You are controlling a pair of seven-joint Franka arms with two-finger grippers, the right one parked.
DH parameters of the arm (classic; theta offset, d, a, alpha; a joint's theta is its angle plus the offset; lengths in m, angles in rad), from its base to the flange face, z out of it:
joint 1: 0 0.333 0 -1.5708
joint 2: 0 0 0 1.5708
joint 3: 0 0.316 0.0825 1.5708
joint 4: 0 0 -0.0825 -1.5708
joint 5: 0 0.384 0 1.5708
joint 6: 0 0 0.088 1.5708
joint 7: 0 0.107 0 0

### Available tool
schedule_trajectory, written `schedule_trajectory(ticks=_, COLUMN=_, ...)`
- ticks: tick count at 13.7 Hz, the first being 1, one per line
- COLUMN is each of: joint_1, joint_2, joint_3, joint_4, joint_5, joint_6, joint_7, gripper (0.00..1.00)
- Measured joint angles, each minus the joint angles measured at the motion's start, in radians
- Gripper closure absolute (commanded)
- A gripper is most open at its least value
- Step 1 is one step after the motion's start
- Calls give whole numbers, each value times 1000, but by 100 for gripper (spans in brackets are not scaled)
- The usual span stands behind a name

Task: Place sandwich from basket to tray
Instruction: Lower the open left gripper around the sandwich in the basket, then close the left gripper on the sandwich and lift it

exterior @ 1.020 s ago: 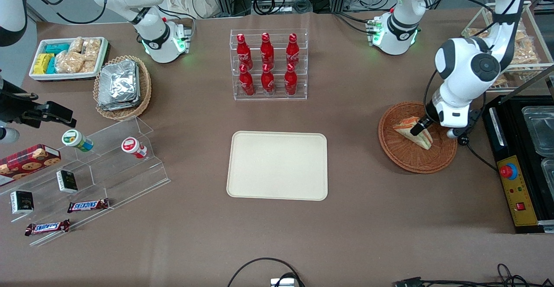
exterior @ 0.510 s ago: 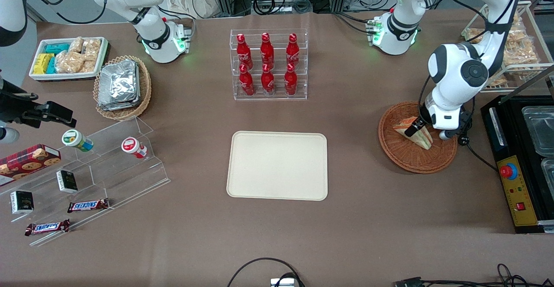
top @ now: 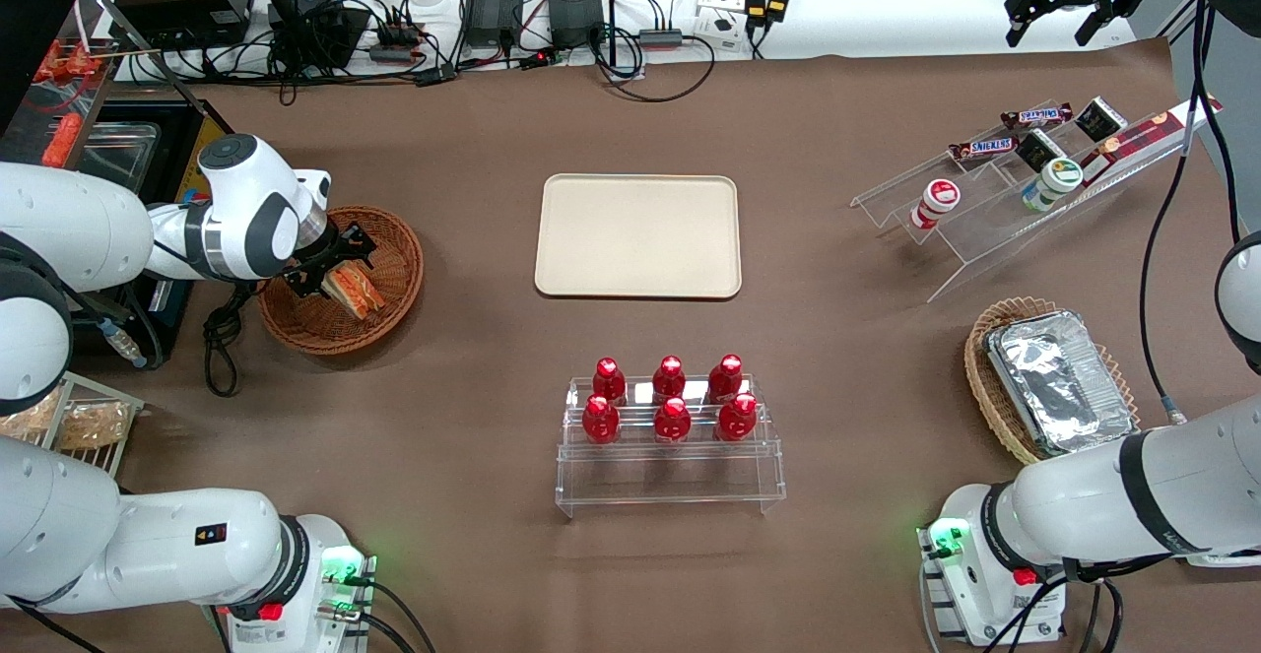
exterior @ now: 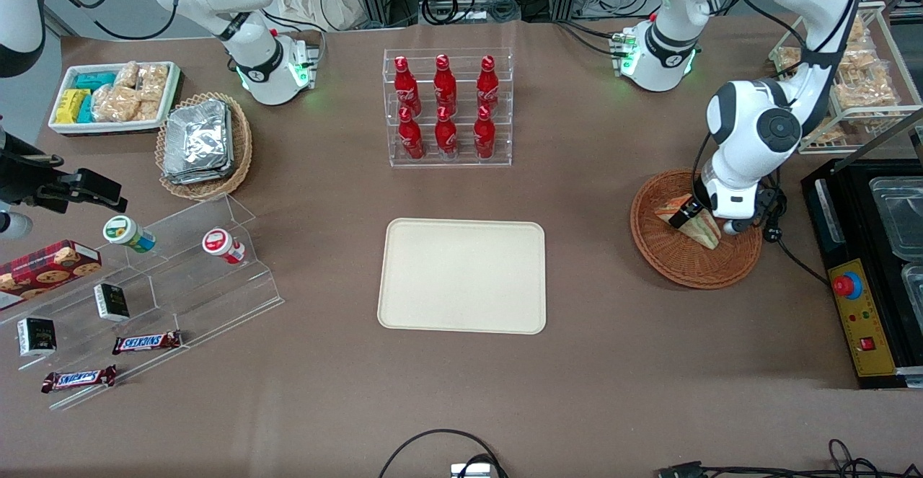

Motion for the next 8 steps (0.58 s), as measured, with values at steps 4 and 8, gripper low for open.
schedule_trajectory(ticks=4, joint_1=0, joint_2=13, joint_3=0, joint_4=0, joint_5=25, joint_6=0, joint_7=0, gripper=79)
schedule_trajectory(ticks=8, joint_1=0, joint_2=8, joint_3=1, joint_4=10, joint_5=63, joint_6=-37, joint_7=0, gripper=79)
